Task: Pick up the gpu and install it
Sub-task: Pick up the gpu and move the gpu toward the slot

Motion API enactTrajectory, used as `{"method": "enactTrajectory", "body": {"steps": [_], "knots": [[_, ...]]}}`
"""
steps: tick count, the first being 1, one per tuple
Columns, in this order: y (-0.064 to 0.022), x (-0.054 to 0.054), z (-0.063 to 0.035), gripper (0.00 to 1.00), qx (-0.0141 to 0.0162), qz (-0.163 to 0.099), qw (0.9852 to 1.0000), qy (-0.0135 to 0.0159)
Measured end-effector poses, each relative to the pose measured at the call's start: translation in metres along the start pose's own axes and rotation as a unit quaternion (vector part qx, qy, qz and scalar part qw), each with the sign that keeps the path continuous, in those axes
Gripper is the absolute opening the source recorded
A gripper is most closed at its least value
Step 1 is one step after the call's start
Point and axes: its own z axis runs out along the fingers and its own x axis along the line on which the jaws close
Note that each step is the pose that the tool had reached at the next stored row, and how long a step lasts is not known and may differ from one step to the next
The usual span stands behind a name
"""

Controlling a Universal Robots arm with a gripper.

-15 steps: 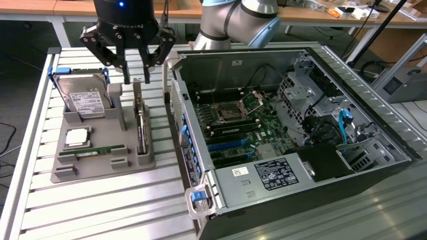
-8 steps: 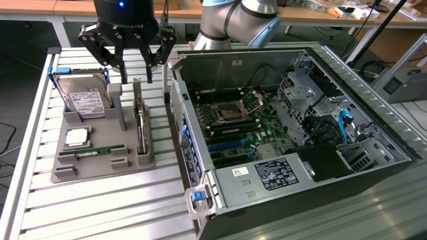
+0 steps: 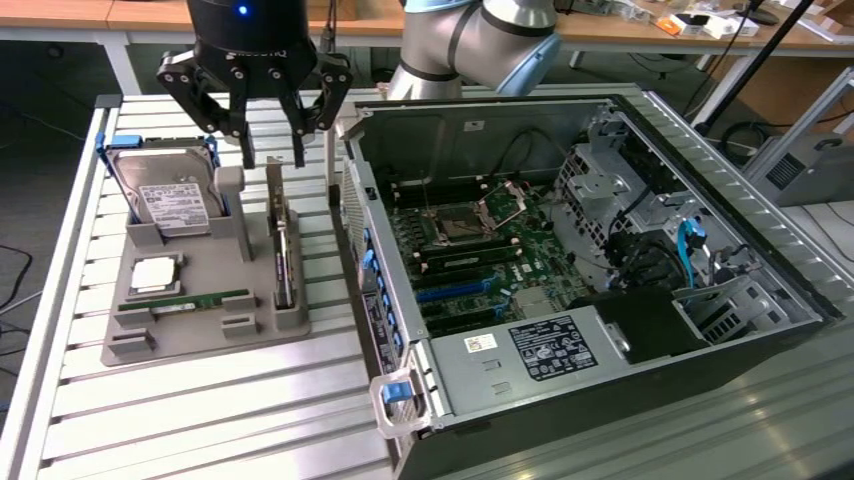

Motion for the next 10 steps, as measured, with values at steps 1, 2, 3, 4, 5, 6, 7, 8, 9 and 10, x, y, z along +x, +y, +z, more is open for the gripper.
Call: {"method": "enactTrajectory", "body": {"steps": [1,2,3,4,5,6,7,8,9,10], "knots": [[-0.0001,0.0001,0.0003,0.48,0.0,0.0,1.0,0.0],[-0.0001,0.0001,0.0005,0.48,0.0,0.0,1.0,0.0],[-0.0001,0.0001,0.0006,0.48,0.0,0.0,1.0,0.0],[-0.0002,0.0002,0.001,0.48,0.0,0.0,1.0,0.0],[-0.0002,0.0002,0.0012,0.48,0.0,0.0,1.0,0.0],[-0.0002,0.0002,0.0014,0.48,0.0,0.0,1.0,0.0],[-0.0003,0.0003,0.0017,0.48,0.0,0.0,1.0,0.0],[-0.0004,0.0004,0.002,0.48,0.0,0.0,1.0,0.0],[-0.0004,0.0004,0.0022,0.48,0.0,0.0,1.0,0.0],[-0.0005,0.0004,0.0024,0.48,0.0,0.0,1.0,0.0]]}}
